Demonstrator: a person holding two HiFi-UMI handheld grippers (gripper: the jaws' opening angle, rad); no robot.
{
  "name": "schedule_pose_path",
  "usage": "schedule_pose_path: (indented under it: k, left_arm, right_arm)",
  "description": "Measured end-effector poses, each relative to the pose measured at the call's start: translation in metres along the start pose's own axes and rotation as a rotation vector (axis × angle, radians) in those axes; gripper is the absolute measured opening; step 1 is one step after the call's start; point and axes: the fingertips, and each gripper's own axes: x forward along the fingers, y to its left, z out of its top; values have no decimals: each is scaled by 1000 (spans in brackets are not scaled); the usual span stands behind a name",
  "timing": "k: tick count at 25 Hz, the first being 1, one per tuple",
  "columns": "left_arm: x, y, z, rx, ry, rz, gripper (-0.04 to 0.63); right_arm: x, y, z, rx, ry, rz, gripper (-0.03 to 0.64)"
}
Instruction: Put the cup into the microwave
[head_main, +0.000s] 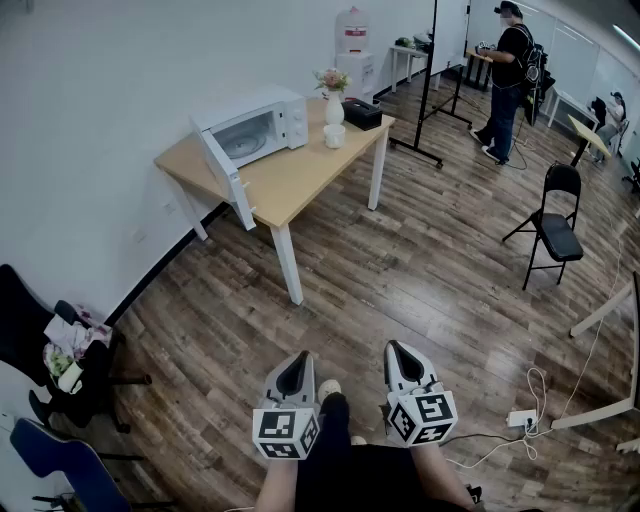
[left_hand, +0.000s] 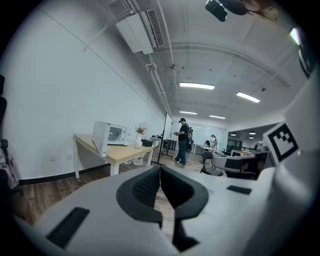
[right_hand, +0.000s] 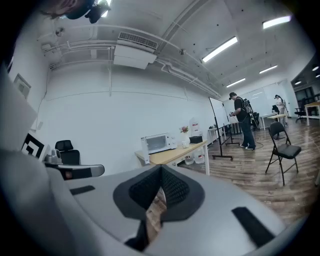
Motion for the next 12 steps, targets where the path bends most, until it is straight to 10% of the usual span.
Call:
schedule_pose_path:
  k: [12]
  left_arm:
    - [3, -12, -7, 55, 17, -55, 6]
  right_arm:
    - [-6, -1, -4, -23, 5, -20, -6]
